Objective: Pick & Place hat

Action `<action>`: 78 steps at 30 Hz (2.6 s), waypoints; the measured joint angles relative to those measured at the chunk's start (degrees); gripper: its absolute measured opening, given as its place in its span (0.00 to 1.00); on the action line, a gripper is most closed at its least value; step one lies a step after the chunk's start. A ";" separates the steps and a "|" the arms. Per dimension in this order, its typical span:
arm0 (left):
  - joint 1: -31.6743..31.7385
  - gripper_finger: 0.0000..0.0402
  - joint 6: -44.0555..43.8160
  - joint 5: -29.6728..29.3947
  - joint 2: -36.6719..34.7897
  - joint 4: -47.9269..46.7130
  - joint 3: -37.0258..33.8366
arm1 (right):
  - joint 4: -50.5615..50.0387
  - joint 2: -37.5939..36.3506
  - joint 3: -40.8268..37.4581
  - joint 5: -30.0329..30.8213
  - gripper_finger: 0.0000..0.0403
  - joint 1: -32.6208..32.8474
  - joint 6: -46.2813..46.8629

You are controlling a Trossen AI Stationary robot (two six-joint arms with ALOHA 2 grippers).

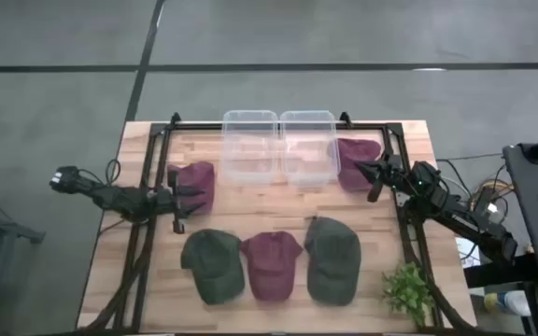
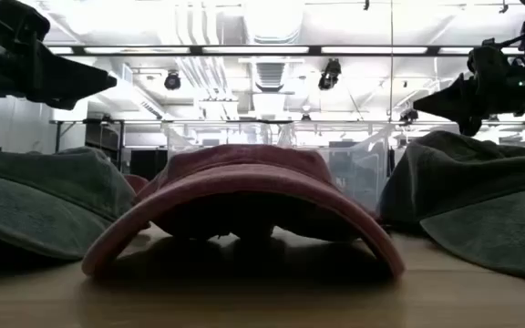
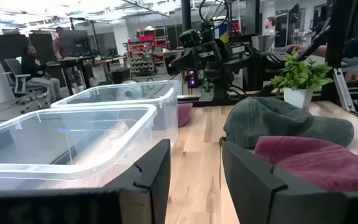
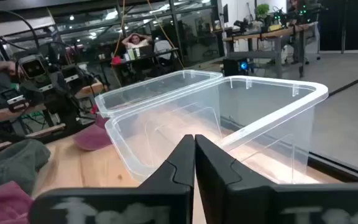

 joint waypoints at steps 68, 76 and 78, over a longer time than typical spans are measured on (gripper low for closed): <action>0.02 0.35 -0.66 -4.11 -0.09 0.81 2.19 | -73.32 45.18 44.98 -0.50 0.02 0.63 -7.00; 0.02 0.35 -0.66 -4.09 -0.09 0.83 2.19 | -73.65 45.24 44.96 -0.48 0.07 0.63 -7.06; 0.02 0.35 -0.67 -4.09 -0.09 0.83 2.19 | -73.98 45.24 44.82 -0.46 0.12 0.63 -7.04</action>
